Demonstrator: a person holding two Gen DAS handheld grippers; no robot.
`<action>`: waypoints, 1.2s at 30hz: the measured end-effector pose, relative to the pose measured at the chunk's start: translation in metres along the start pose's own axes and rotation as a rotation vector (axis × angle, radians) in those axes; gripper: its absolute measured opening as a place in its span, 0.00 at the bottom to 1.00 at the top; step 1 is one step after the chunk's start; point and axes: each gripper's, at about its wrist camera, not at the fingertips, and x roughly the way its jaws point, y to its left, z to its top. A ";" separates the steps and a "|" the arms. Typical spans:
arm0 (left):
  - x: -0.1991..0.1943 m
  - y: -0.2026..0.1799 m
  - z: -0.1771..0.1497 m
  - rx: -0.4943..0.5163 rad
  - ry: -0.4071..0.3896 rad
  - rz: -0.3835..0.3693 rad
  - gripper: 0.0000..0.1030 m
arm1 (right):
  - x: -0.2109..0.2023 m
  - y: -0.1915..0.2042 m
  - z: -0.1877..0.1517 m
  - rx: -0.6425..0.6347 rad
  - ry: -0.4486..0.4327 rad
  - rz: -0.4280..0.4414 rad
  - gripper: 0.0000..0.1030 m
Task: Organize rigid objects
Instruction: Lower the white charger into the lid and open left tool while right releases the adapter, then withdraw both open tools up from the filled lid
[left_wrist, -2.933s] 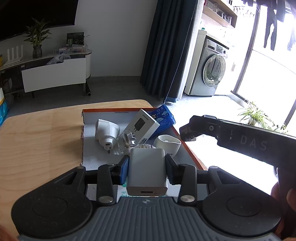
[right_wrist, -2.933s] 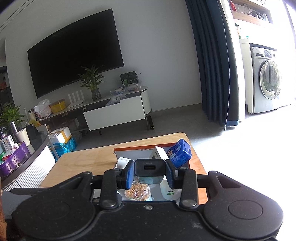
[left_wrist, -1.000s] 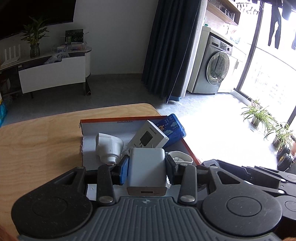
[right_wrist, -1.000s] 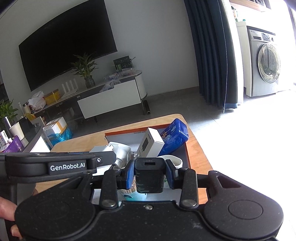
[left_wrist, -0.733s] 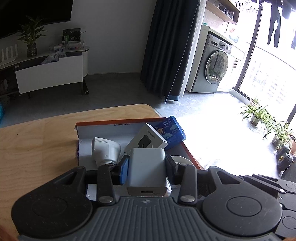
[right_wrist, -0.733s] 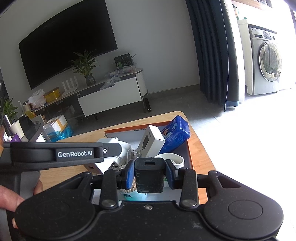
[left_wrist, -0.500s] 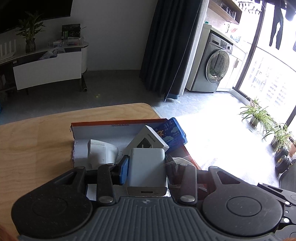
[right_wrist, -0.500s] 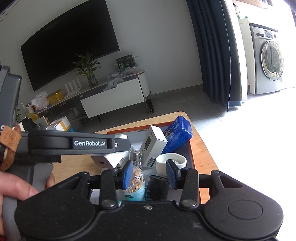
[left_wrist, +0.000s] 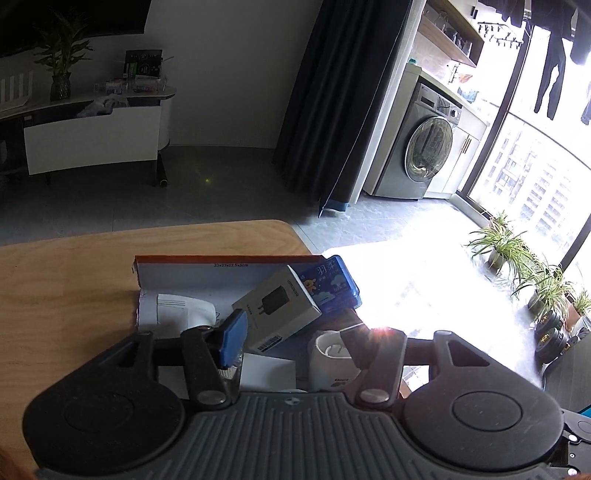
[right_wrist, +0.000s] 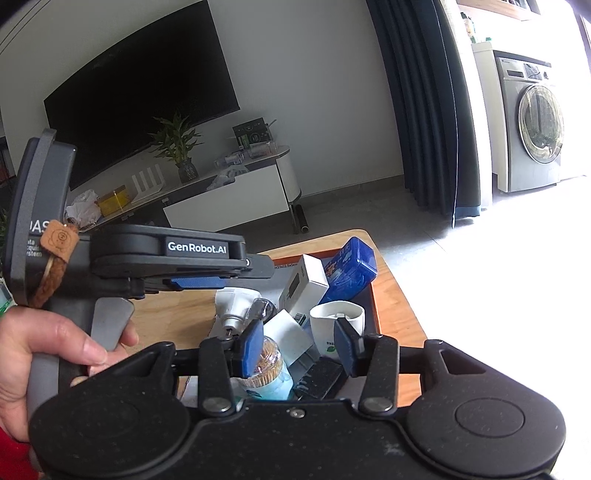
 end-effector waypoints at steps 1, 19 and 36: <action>-0.004 0.000 -0.001 0.002 -0.003 0.009 0.62 | -0.002 0.001 0.000 -0.002 -0.002 0.002 0.53; -0.073 -0.007 -0.054 0.021 0.006 0.186 1.00 | -0.034 0.017 -0.018 -0.065 -0.003 -0.062 0.84; -0.096 -0.015 -0.092 -0.015 0.009 0.267 1.00 | -0.057 0.014 -0.046 -0.096 0.046 -0.109 0.88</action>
